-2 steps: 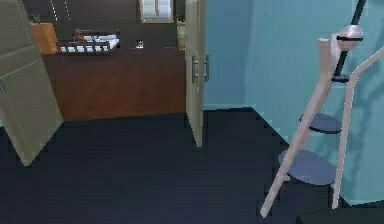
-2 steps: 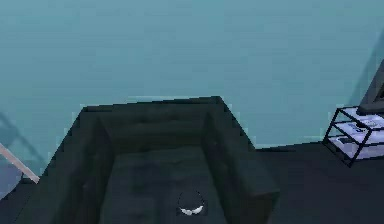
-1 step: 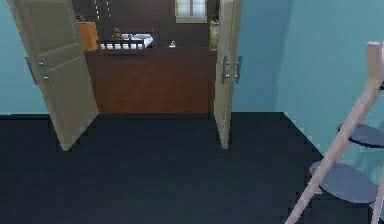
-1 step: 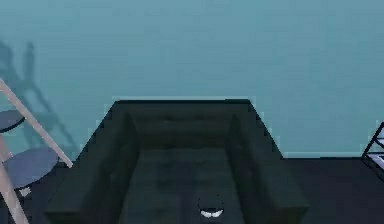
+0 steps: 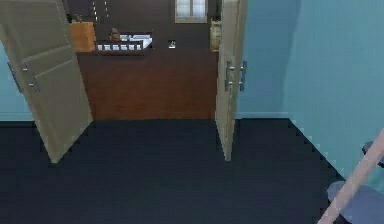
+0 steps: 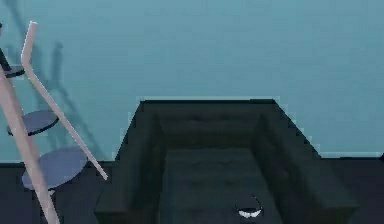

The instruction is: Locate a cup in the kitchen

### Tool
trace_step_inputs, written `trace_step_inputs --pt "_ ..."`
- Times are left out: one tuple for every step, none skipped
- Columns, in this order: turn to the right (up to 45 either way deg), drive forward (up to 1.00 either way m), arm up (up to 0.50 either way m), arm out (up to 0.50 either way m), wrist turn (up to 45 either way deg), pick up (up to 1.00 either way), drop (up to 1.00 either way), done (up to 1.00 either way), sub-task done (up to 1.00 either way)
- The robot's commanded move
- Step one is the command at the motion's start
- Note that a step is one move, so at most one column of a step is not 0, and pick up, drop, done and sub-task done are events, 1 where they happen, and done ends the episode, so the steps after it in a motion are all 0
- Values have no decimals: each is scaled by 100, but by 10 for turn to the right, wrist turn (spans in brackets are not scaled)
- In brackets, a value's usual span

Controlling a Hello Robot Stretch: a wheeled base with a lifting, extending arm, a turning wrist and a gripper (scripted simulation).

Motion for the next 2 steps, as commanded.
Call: trace_step_inputs --pt "0 100 0 0 0 0 0 0 0" --pt "-30 0 0 0 0 0 0 0 0"
